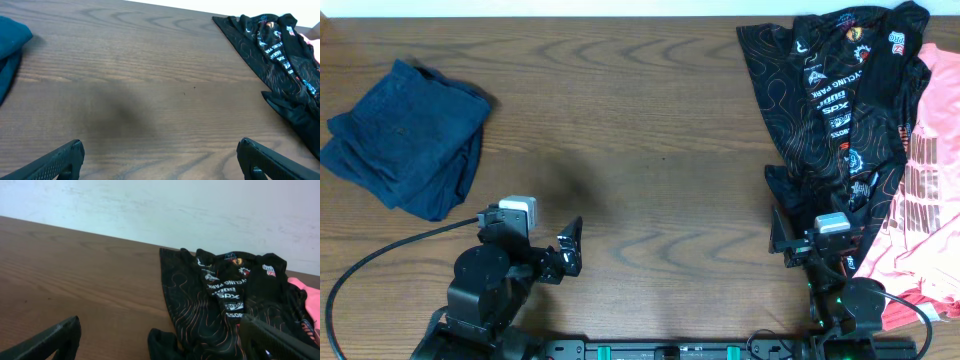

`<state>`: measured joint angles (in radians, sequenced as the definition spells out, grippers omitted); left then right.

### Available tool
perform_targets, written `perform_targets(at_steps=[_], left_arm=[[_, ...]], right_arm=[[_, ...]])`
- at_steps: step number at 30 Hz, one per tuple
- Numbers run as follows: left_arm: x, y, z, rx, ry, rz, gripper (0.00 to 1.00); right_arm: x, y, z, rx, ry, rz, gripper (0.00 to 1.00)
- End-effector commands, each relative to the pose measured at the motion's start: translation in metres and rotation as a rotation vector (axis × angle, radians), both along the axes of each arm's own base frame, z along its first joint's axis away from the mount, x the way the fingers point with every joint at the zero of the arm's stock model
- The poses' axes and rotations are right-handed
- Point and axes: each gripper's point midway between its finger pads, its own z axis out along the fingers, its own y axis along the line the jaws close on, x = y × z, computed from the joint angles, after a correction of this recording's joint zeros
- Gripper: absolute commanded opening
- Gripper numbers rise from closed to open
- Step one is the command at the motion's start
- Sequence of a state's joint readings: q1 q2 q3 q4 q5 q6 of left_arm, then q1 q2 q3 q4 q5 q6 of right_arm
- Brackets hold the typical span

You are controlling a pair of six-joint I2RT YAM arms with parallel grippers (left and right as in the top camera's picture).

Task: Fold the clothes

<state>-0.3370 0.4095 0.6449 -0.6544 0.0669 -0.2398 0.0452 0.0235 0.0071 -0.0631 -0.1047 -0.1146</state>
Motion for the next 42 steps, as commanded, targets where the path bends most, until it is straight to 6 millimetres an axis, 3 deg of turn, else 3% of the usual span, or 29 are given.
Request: perform_targets(at_steps=[1,12,21,25,35,42], left_arm=[[0.000,0.002,-0.001,-0.001,-0.001,0.014,0.98],[-0.001,0.008,-0.002,0.000,0.003,0.041,0.98],[-0.011,0.053,-0.053,0.012,0.034,0.245,0.98],[0.001,0.054,-0.066,0.050,-0.097,0.204,0.98],[0.036,0.053,-0.059,0.136,-0.425,0.161,0.98],[0.039,0.052,-0.075,0.138,-0.405,0.158,0.98]], right_arm=[[0.000,0.002,0.000,-0.014,-0.001,0.009,0.99],[0.000,0.002,0.000,-0.014,-0.001,0.009,0.99],[0.000,0.002,0.000,-0.014,-0.001,0.009,0.99],[0.000,0.002,0.000,-0.014,-0.001,0.009,0.99],[0.000,0.002,0.000,-0.014,-0.001,0.009,0.99],[0.000,0.002,0.000,-0.014,-0.001,0.009,0.99]])
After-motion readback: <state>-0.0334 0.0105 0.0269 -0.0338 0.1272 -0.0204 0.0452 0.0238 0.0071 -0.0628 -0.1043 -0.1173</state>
